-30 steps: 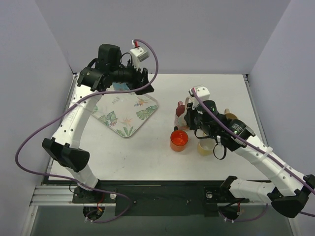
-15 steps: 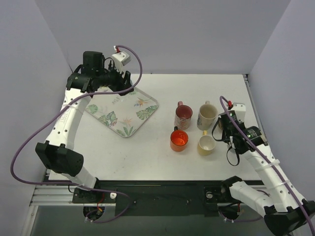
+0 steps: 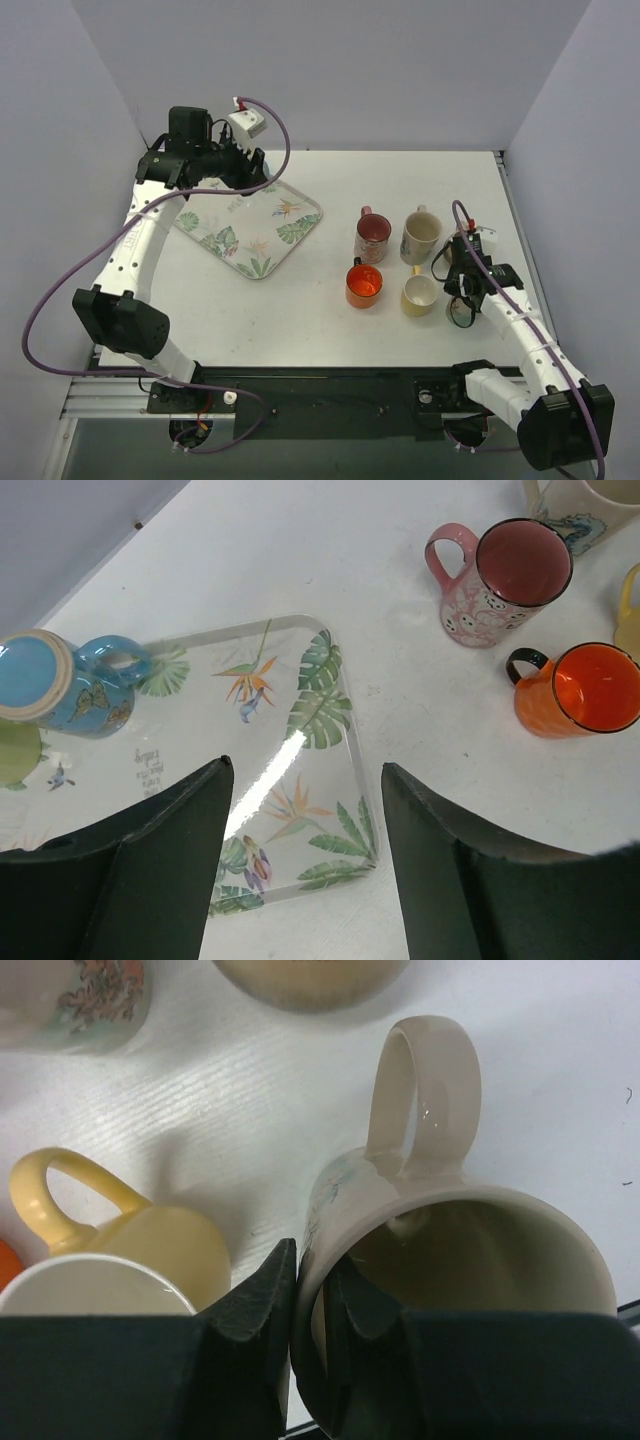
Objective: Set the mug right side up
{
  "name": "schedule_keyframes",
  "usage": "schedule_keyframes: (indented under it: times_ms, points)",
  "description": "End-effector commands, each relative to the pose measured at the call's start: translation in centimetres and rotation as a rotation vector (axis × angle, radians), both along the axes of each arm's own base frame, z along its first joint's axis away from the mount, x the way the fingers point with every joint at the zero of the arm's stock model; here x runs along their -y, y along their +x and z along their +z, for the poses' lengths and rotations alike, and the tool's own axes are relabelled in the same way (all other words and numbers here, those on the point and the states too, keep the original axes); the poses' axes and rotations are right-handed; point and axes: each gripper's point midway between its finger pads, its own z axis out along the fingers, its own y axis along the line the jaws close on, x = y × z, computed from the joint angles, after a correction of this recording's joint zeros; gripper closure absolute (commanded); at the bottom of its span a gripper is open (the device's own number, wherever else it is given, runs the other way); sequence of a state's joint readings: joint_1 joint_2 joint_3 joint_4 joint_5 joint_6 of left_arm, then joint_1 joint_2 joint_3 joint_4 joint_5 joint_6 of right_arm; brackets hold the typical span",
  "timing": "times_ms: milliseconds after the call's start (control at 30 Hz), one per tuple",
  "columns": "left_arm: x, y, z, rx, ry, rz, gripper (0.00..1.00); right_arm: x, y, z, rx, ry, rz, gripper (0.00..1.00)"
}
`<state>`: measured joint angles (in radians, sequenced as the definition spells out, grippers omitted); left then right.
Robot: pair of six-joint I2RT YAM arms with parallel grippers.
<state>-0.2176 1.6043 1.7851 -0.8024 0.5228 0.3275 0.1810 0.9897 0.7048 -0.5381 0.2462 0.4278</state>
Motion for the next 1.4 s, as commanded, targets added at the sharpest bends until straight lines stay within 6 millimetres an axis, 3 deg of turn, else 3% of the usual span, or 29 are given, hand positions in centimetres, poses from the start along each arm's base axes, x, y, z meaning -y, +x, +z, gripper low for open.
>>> schedule_keyframes:
  times_ms: [0, 33, 67, 133, 167, 200, 233, 267, 400, 500, 533, 667, 767, 867, 1067, 1267, 1367]
  points:
    - [-0.7, 1.5, 0.5, 0.101, 0.057, -0.012, 0.29, 0.3, 2.0, 1.6, 0.101, 0.008, -0.033, 0.93]
    - [-0.9, 2.0, -0.2, 0.105, 0.083, -0.014, 0.29, 0.4, 1.9, 1.8, 0.105, 0.004, -0.034, 0.72]
    - [-1.4, 3.0, -0.4, 0.131, 0.112, 0.014, 0.29, 0.5, 1.8, 2.5, 0.114, 0.004, -0.035, 0.66]
    - [-2.0, 4.5, -1.6, 0.17, 0.211, 0.016, 0.28, 0.8, 1.4, 3.6, 0.117, -0.012, -0.034, 0.42]
    - [-1.3, 5.2, -2.5, 0.203, 0.276, -0.026, 0.28, 1.0, 1.3, 4.0, 0.122, -0.025, -0.034, 0.38]
    - [-2.0, 6.4, -2.8, 0.248, 0.36, 0.004, 0.28, 1.1, 1.1, 4.9, 0.13, -0.029, -0.029, 0.32]
    - [-0.9, 7.4, -3.8, 0.309, 0.448, -0.054, 0.28, 1.0, 1.0, 5.7, 0.137, -0.031, -0.02, 0.29]
    - [-1.3, 8.3, -4.3, 0.341, 0.537, -0.039, 0.28, 1.1, 0.8, 6.2, 0.139, -0.034, -0.013, 0.21]
    - [-1.0, 12.7, -6.9, 0.542, 0.845, -0.191, 0.27, 0.8, 0.2, 9.0, 0.176, -0.024, 0.02, 0.11]
    - [-1.4, 16.0, -9.8, 0.62, 0.959, -0.402, 0.26, 0.5, 0.2, 9.8, 0.21, -0.006, 0.032, 0.09]
    - [-1.1, 17.5, -9.7, 0.636, 0.966, -0.418, 0.26, 0.4, 0.2, 9.8, 0.212, -0.002, 0.03, 0.09]
    - [-0.4, 19.6, -10.3, 0.645, 0.956, -0.528, 0.25, 0.5, 0.1, 9.2, 0.201, -0.006, 0.022, 0.08]
    - [-1.3, 19.9, -13.2, 0.556, 1.006, -0.616, 0.25, 0.8, 0.0, 9.0, 0.211, -0.017, 0.003, 0.08]
    - [-1.9, 22.4, -14.7, 0.583, 1.048, -0.585, 0.27, 0.9, -0.1, 8.9, 0.216, -0.023, 0.001, 0.08]
    - [-2.3, 22.7, -17.9, 0.518, 1.072, -0.622, 0.3, 1.2, 0.1, 9.6, 0.229, -0.041, 0.003, 0.08]
    - [-2.2, 22.6, -18.1, 0.501, 1.057, -0.626, 0.31, 0.9, 0.4, 9.6, 0.218, -0.038, 0.012, 0.08]
    - [-2.6, 24.1, -18.8, 0.513, 1.097, -0.593, 0.33, 0.6, 0.6, 9.5, 0.214, -0.029, 0.023, 0.08]
